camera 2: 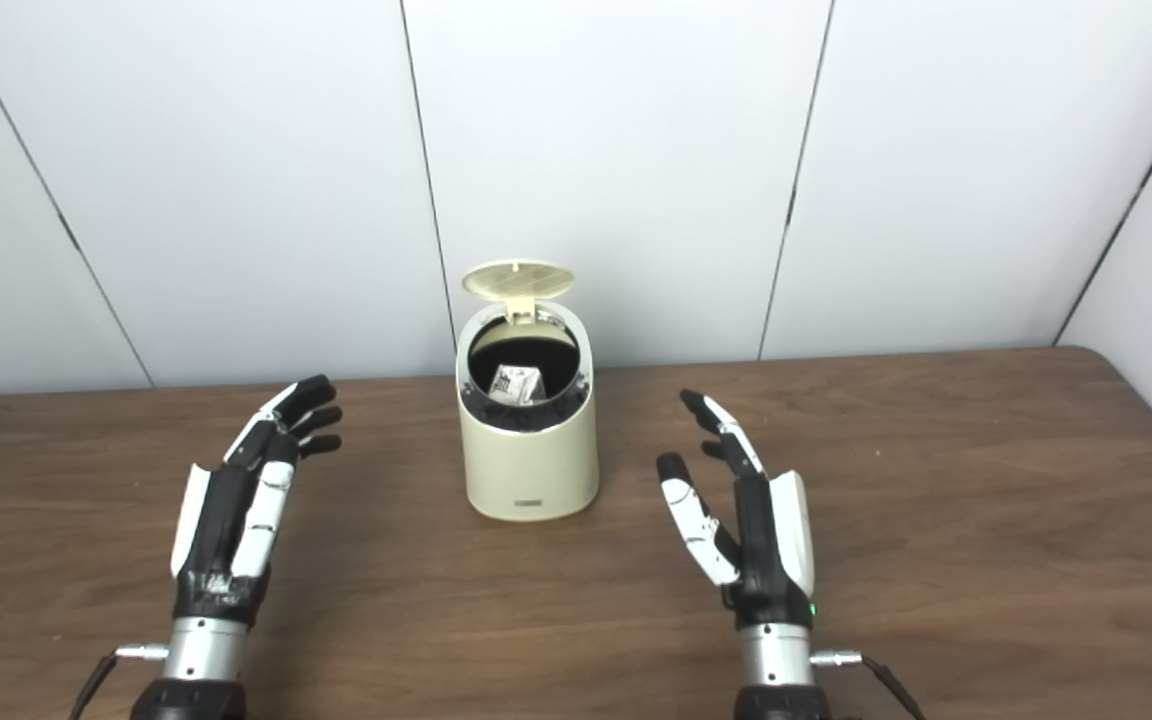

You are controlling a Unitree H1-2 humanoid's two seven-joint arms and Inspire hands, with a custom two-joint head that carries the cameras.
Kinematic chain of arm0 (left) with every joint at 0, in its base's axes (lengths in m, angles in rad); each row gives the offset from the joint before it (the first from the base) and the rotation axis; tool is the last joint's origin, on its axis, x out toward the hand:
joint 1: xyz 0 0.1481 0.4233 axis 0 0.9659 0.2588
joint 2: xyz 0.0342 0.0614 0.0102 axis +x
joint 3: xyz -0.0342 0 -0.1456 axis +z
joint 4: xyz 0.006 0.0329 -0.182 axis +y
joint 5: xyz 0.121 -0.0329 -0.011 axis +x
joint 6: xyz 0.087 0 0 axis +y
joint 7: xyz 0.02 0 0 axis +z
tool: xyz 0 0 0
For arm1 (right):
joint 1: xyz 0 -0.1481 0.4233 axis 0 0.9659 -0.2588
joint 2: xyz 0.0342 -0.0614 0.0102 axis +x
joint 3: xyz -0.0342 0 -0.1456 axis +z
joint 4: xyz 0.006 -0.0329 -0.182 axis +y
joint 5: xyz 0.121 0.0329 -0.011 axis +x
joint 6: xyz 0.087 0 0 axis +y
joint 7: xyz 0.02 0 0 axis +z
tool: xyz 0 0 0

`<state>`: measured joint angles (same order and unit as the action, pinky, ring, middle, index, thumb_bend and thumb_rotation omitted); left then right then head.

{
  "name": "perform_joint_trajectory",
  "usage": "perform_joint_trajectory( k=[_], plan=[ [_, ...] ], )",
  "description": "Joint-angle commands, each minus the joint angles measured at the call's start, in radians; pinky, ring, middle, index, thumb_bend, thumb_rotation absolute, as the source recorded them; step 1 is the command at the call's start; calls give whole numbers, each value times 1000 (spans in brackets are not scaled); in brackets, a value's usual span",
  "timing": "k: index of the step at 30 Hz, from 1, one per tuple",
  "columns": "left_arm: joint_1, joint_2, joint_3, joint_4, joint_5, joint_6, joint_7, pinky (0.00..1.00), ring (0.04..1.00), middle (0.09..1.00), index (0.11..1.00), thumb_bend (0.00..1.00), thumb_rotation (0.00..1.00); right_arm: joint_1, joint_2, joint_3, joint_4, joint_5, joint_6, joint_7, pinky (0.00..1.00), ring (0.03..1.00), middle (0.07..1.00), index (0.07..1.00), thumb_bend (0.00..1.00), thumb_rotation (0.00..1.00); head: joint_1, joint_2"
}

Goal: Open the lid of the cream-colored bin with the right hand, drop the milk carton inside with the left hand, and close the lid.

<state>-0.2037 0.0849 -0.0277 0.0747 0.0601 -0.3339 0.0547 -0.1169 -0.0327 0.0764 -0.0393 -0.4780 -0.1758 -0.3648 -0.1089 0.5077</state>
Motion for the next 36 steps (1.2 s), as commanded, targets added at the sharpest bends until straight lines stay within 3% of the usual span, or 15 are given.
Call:
perform_joint_trajectory(
  k=[1, 4, 5, 9, 15, 20, 25, 33, 36],
  plan=[
    [-24, -6, 7, -6, -15, -15, -7, 766, 831, 866, 898, 516, 894, -63, -21, -4, -51, -29, -57, -2, 796, 867, 863, 850, 372, 899, -2, 0],
    [-21, -11, 8, -5, -9, 0, -13, 766, 836, 868, 893, 516, 903, -100, -54, -3, -98, -58, -27, 34, 813, 879, 873, 860, 453, 933, -5, 3],
    [-20, -12, 9, -6, -3, 8, -14, 776, 843, 871, 893, 526, 921, -115, -64, -2, -123, -74, -4, 54, 834, 895, 890, 876, 574, 973, -5, 3],
    [-13, -16, 9, -9, -3, 32, -25, 811, 852, 873, 893, 543, 942, -191, -107, 6, -222, -164, 86, 152, 830, 906, 910, 908, 807, 1000, 0, 4],
    [-8, -25, 6, 0, 6, 44, -31, 796, 843, 869, 886, 608, 940, -312, -160, 26, -370, -294, 268, 385, 889, 956, 913, 905, 842, 1000, -5, 5],
    [-3, -33, 10, -5, -21, 60, -43, 778, 834, 862, 881, 609, 935, -424, -194, 56, -410, -388, 380, 578, 968, 987, 899, 903, 887, 1000, -5, 7],
    [6, -33, 11, -17, -30, 67, -50, 778, 831, 860, 880, 635, 941, -537, -200, 101, -339, -432, 412, 670, 988, 980, 893, 889, 904, 1000, 0, 9],
    [18, -41, 17, -29, -28, 77, -54, 780, 823, 854, 869, 632, 971, -642, -201, 128, -289, -447, 467, 783, 1000, 966, 887, 880, 908, 1000, 3, 17],
    [21, -46, 18, -31, -15, 82, -48, 778, 820, 850, 868, 656, 979, -671, -200, 136, -251, -441, 474, 806, 955, 945, 867, 860, 920, 1000, 4, 15]
  ],
)
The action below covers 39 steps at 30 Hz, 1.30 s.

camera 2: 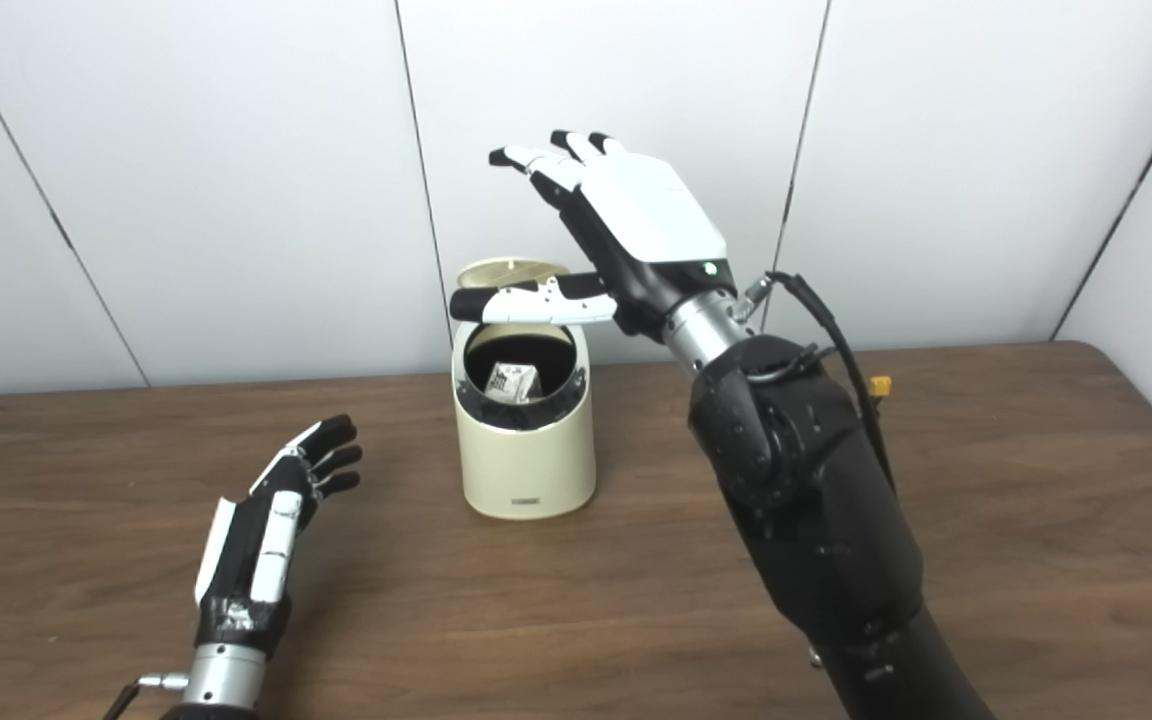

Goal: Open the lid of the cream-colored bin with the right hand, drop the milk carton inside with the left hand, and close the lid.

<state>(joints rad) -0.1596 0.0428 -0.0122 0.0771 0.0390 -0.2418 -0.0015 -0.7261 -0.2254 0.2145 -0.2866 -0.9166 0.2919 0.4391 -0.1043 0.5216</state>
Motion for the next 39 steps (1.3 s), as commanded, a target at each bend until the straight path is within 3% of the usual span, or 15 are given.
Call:
perform_joint_trajectory(
  k=[1, 7, 14, 18, 30, 39],
  plan=[
    [-23, -5, 3, -33, 7, -11, 9, 781, 820, 850, 867, 654, 985, -69, -8, 0, 9, 3, 6, 6, 957, 948, 869, 859, 922, 1000, 1, 0],
    [-23, -12, 3, -28, 25, -23, 19, 803, 814, 845, 859, 656, 1000, -97, -9, 31, 72, -6, 8, 17, 918, 917, 842, 821, 909, 1000, 5, 0],
    [-21, -18, 2, -37, 48, -26, 34, 809, 808, 838, 855, 652, 1000, -102, -12, 62, 115, 19, -1, 45, 858, 914, 863, 844, 865, 991, 8, 1],
    [-21, -18, 1, -40, 48, -26, 35, 809, 814, 844, 860, 644, 1000, -91, -15, 71, 124, 26, -7, 39, 854, 907, 863, 837, 889, 999, 8, 3],
    [-29, -20, 0, -39, 50, -25, 36, 807, 807, 841, 858, 645, 1000, 15, -2, 39, 21, 62, 18, 14, 909, 923, 843, 838, 901, 1000, 11, 5],
    [-25, -24, -3, -61, 53, 13, 36, 820, 831, 849, 866, 646, 998, 107, 10, 45, -53, 38, 44, 34, 876, 927, 850, 846, 880, 1000, 13, 12]
  ],
)
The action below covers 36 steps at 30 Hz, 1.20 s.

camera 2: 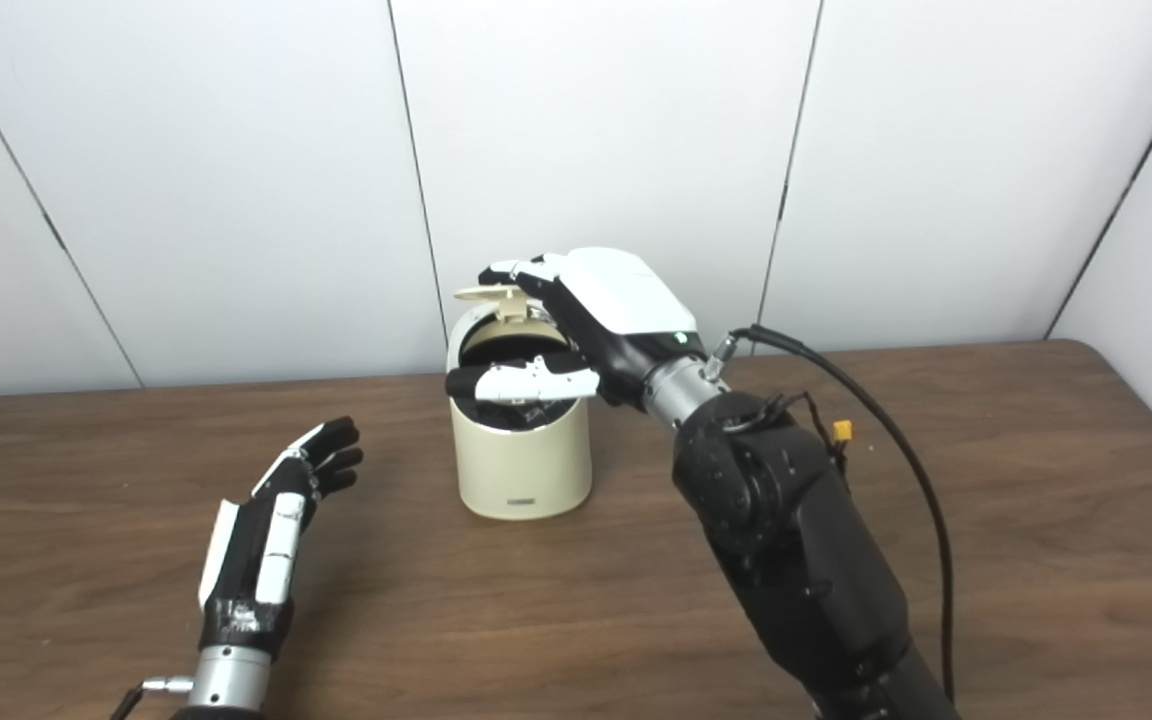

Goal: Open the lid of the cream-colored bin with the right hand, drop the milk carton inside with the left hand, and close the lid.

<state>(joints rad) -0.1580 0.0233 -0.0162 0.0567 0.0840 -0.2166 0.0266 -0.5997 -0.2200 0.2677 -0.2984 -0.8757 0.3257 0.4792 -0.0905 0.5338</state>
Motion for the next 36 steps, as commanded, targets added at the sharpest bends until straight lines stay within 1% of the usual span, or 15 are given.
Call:
perform_joint_trajectory(
  k=[1, 5, 8, 10, 17, 20, 23, 26, 30, 32, 33, 35, 36],
  plan=[
    [-27, -6, 2, -39, 9, -13, 10, 812, 830, 847, 865, 641, 990, -13, 6, -7, -47, -4, 15, -3, 876, 928, 852, 846, 875, 1000, -1, 0],
    [-29, -4, -3, -30, 15, -26, 8, 793, 837, 844, 857, 633, 985, 21, 9, -2, -46, -11, 26, -13, 866, 915, 846, 840, 869, 1000, 0, -2],
    [-30, -4, -5, -26, 15, -30, 5, 799, 849, 848, 858, 625, 983, 44, 7, -9, -30, 2, 12, -33, 861, 910, 836, 836, 848, 1000, -2, -1],
    [-31, -7, -4, -25, 23, -27, 10, 806, 841, 848, 863, 637, 982, 56, 2, -10, -26, 7, 2, -42, 855, 903, 830, 833, 849, 1000, -2, -1],
    [-32, -17, -5, -35, 32, -23, 13, 789, 824, 843, 865, 625, 987, 92, -14, -9, -34, 8, 5, -36, 848, 889, 819, 826, 839, 1000, -5, 10],
    [-34, -17, -4, -35, 37, -17, 15, 790, 819, 842, 863, 620, 995, 112, -18, -8, -32, 10, 15, -23, 861, 899, 828, 830, 835, 991, -7, 10],
    [-35, -17, -3, -30, 32, -24, 13, 787, 819, 842, 859, 614, 990, 129, -31, 7, -22, -1, 5, -14, 881, 911, 840, 835, 828, 971, -8, 10],
    [-37, -19, -4, -27, 33, -28, 15, 789, 819, 841, 856, 621, 981, 131, -50, 40, -6, -50, -16, -14, 911, 911, 852, 835, 836, 955, -6, 9],
    [-40, -19, -6, -25, 41, -32, 18, 814, 825, 842, 860, 615, 993, 116, -96, 113, 12, -176, -67, 8, 950, 924, 864, 840, 851, 945, -8, 10],
    [-41, -20, -5, -22, 42, -33, 21, 812, 824, 841, 860, 619, 991, 101, -126, 162, 28, -261, -120, 6, 964, 920, 858, 834, 846, 928, -9, 9],
    [-42, -21, -5, -22, 43, -32, 23, 808, 823, 840, 859, 619, 991, 92, -139, 183, 33, -303, -142, 20, 986, 924, 859, 834, 834, 923, -9, 9],
    [-44, -22, -5, -20, 47, -34, 25, 801, 822, 839, 858, 615, 993, 78, -156, 213, 43, -375, -173, 42, 997, 945, 872, 845, 811, 920, -10, 8],
    [-45, -22, -6, -17, 47, -35, 26, 801, 823, 839, 858, 616, 993, 75, -159, 220, 47, -397, -182, 45, 999, 945, 871, 842, 803, 909, -9, 8]
  ],
)
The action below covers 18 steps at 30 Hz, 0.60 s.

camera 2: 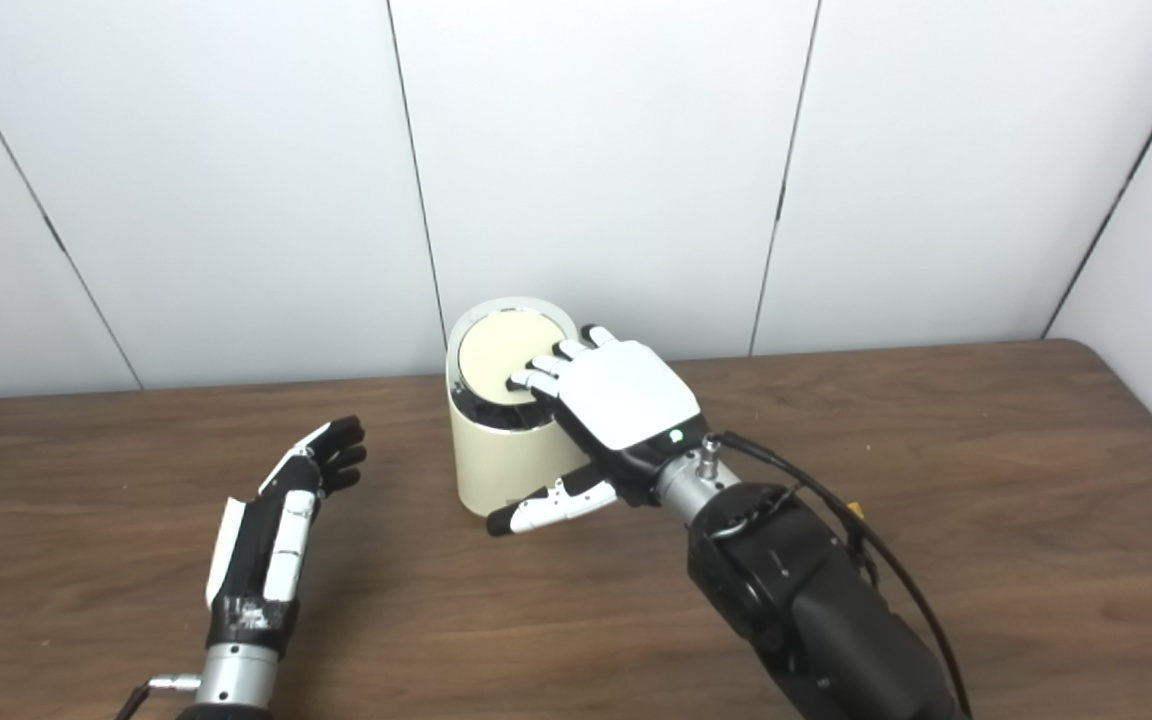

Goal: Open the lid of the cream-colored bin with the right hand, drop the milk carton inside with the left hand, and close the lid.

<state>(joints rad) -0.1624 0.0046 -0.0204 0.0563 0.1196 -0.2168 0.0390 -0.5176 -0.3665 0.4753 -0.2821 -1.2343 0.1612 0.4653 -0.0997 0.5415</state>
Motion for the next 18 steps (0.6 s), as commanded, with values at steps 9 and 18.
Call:
perform_joint_trajectory(
  k=[9, 18],
  plan=[
    [-48, -12, -8, -6, 11, -48, 17, 778, 819, 834, 850, 633, 982, 1, -7, 38, 154, -201, -58, 27, 1000, 944, 867, 846, 769, 825, 5, -5],
    [-56, -13, -11, 4, 19, -58, 21, 764, 818, 834, 850, 623, 983, 17, 11, -1, 126, -147, -59, 7, 1000, 939, 872, 854, 754, 862, 8, -13]
  ],
)
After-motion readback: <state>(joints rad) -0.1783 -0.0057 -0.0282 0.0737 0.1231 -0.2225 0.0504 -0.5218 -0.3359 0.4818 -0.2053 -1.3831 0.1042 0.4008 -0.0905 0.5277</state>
